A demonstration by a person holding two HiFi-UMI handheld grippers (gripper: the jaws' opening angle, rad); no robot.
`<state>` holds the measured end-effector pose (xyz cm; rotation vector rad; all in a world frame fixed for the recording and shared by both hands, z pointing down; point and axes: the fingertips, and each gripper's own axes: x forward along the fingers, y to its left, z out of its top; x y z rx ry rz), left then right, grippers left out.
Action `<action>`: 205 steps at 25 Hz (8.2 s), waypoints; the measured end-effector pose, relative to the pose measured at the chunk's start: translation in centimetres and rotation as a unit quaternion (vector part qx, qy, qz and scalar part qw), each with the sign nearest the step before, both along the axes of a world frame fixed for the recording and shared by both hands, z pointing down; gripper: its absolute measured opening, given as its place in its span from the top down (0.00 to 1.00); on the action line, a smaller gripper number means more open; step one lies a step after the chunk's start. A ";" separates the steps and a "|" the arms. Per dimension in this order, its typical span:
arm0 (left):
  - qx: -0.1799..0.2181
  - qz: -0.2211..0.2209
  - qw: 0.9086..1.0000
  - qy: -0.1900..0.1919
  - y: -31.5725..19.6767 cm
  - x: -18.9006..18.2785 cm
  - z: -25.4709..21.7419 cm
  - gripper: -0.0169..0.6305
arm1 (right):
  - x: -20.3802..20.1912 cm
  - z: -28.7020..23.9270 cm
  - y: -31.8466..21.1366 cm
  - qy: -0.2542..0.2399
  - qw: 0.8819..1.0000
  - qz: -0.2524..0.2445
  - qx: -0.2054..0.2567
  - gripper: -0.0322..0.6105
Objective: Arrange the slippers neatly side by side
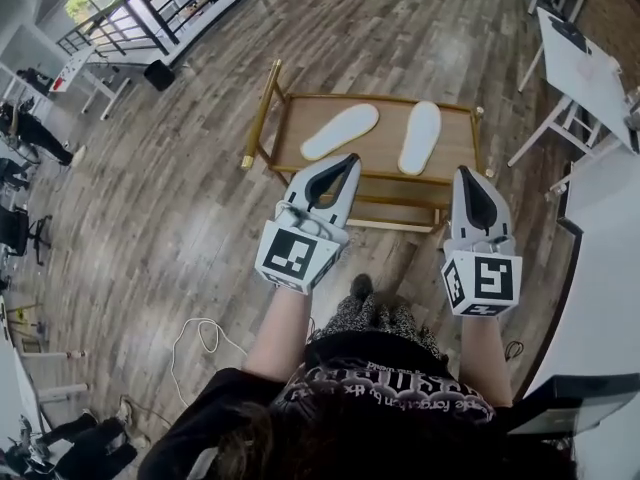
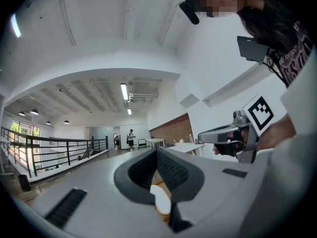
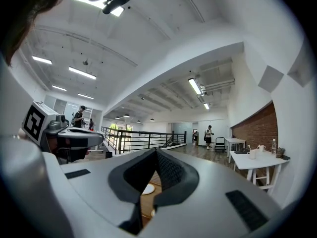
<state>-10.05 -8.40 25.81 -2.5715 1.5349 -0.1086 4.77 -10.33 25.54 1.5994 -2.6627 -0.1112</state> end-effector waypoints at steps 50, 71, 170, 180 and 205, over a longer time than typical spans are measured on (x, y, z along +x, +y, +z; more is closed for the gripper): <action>-0.118 0.009 0.993 -0.016 -24.5 -2.0 9.1 0.99 | -1.0 30.2 -28.7 0.064 0.909 0.022 -0.411 0.79; -0.153 -0.005 0.988 -0.031 -26.0 -3.9 11.8 0.99 | 2.0 33.2 -29.3 0.186 0.879 0.003 -0.438 0.91; -0.447 0.059 0.892 0.038 -30.0 3.4 32.0 0.96 | -4.5 25.5 -23.8 0.076 0.925 -0.046 -0.370 0.83; -0.462 0.072 0.882 0.060 -31.8 10.5 33.3 0.96 | -0.5 25.8 -23.7 0.076 0.922 -0.017 -0.379 0.83; -0.420 0.072 0.904 -0.030 -29.2 2.1 31.6 0.89 | -2.6 31.1 -28.7 0.061 0.889 0.074 -0.447 0.80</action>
